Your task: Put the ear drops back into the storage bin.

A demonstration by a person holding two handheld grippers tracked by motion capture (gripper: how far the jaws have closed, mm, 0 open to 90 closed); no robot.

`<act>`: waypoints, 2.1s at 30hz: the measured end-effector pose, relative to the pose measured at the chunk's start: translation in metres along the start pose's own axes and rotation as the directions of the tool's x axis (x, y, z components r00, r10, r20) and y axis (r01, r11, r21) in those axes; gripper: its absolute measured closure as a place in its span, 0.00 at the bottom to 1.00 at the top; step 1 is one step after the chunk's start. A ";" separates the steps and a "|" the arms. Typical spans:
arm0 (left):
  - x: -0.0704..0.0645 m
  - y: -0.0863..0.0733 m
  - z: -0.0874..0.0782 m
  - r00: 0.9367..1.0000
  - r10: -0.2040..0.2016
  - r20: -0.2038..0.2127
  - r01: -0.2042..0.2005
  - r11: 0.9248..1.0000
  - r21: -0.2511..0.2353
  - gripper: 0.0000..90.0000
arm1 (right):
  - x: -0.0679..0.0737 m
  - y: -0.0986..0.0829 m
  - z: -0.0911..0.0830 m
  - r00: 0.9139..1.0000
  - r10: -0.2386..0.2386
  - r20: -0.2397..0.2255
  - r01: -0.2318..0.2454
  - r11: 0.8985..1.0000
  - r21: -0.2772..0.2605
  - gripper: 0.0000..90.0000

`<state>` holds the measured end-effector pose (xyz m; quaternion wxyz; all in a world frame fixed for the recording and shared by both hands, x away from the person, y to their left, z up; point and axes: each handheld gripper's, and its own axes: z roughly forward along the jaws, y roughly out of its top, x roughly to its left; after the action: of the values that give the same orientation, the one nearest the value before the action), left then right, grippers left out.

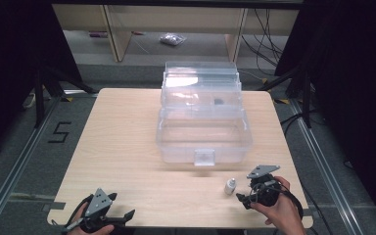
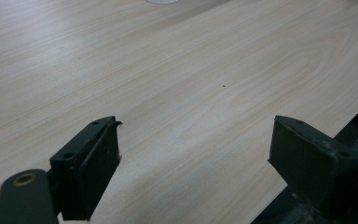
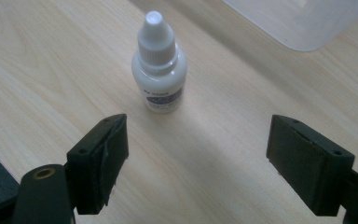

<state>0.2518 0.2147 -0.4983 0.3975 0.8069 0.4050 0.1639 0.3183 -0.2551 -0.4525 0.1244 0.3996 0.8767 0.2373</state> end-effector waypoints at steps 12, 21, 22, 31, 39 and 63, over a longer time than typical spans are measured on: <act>-0.001 0.000 0.000 1.000 -0.007 0.011 0.007 1.000 -0.002 0.17 | 0.008 0.019 0.008 0.997 -0.077 0.013 0.077 0.995 0.056 0.24; -0.002 0.000 0.001 1.000 -0.023 0.013 0.024 1.000 -0.018 0.17 | 0.012 0.033 0.017 0.994 -0.107 0.008 0.106 0.988 0.111 0.25; -0.001 0.000 0.001 1.000 -0.025 0.012 0.025 0.999 -0.019 0.17 | 0.012 0.034 0.018 0.995 -0.103 0.002 0.102 0.988 0.118 0.25; -0.001 -0.001 0.001 1.000 -0.021 0.008 0.022 1.000 -0.016 0.17 | 0.012 0.045 0.029 0.989 -0.142 -0.037 0.146 0.977 0.153 0.31; -0.001 0.000 0.000 1.000 -0.015 0.000 0.015 1.000 -0.010 0.17 | 0.013 0.056 0.038 0.984 -0.168 -0.052 0.175 0.965 0.196 0.38; -0.001 -0.001 0.001 1.000 -0.022 0.013 0.022 1.000 -0.011 0.17 | 0.013 0.061 0.046 0.965 -0.249 -0.084 0.262 0.931 0.254 0.58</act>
<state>0.2515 0.2139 -0.4991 0.4064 0.8012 0.4105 0.1565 0.3675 -0.1964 -0.4607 0.0779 0.2891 0.9477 0.1106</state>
